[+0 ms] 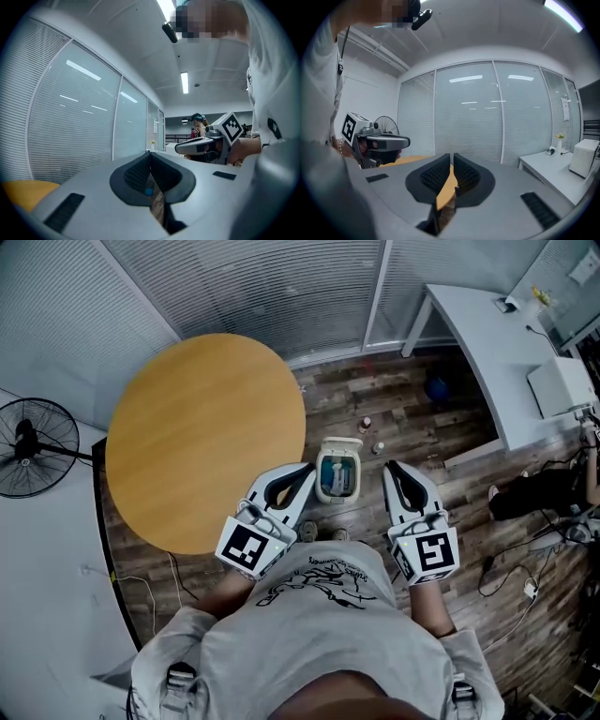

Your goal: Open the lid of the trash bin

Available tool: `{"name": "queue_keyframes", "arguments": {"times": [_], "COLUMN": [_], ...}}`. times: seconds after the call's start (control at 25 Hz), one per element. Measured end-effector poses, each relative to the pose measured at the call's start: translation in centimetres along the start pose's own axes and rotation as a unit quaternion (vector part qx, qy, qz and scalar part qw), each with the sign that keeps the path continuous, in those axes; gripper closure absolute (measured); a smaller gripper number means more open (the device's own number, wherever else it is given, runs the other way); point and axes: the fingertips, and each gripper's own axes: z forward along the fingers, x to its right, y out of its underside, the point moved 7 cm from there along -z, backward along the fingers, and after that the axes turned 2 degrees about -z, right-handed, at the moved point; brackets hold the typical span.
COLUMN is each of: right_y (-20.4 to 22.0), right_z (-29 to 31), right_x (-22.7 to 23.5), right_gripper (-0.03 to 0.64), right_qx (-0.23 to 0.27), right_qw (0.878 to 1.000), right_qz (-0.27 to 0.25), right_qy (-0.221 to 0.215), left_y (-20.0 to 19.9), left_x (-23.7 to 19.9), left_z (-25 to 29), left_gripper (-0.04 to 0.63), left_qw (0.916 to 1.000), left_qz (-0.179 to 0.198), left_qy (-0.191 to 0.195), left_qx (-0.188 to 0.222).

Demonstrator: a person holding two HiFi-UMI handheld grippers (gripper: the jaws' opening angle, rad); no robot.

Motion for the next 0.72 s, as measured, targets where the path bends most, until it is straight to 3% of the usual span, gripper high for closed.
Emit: {"name": "queue_keyframes", "arguments": {"times": [0.72], "right_y": [-2.9], "right_z": [-0.6], "right_x": [0.4], "right_gripper": [0.596], "right_qx": [0.012], "right_qw": [1.0], "right_qz": [-0.009], "right_qy": [-0.004], "left_y": [-2.5], "left_x": [-0.3], "left_z": [0.4], "left_gripper": [0.577], "left_qw": [0.9996], "left_qz": [0.001], "left_qy": [-0.011], "left_qx": [0.026]}}
